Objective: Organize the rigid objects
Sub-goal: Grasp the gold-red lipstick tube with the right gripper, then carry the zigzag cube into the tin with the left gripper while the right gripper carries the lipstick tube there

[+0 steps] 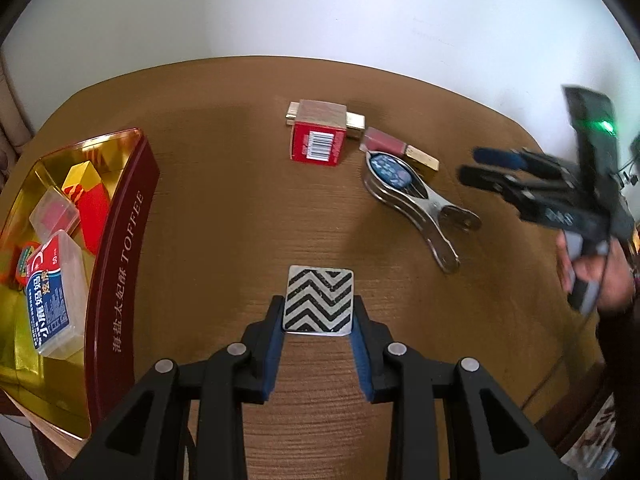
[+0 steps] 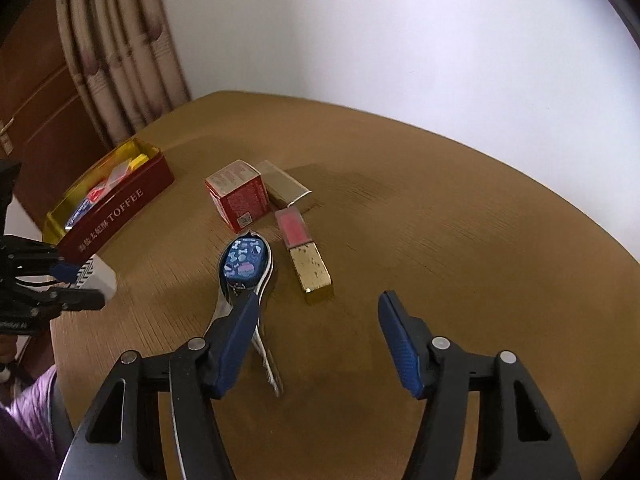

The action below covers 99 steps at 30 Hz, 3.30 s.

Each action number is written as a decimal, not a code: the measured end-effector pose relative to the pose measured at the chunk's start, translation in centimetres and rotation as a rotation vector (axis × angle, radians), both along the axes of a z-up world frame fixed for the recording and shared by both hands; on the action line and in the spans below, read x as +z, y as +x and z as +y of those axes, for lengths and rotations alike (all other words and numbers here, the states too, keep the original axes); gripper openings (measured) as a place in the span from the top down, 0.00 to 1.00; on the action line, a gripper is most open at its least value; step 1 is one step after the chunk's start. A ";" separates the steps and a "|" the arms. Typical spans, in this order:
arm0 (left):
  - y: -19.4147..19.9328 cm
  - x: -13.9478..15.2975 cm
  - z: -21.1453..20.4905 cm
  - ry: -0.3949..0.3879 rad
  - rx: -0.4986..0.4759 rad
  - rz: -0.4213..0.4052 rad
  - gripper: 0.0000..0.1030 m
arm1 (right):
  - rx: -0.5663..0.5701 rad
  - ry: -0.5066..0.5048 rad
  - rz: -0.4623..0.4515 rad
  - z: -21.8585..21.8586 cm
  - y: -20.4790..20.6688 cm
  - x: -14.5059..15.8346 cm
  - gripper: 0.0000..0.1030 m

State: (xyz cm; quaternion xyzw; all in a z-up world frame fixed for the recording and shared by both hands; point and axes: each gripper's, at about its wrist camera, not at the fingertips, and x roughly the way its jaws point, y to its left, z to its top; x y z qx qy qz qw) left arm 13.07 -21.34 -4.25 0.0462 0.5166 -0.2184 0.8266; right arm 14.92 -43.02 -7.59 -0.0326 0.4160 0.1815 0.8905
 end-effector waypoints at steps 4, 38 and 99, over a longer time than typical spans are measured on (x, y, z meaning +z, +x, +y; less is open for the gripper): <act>-0.6 0.1 -0.4 0.000 -0.007 -0.007 0.70 | 0.053 -0.021 0.030 0.4 1.2 -0.4 0.44; -1.2 1.0 0.9 -0.053 -0.015 0.014 0.70 | 0.158 -0.199 0.109 4.0 6.1 -3.0 0.83; -3.9 3.3 23.2 0.053 0.532 -0.230 0.63 | 0.089 0.129 0.220 29.3 9.8 1.4 0.83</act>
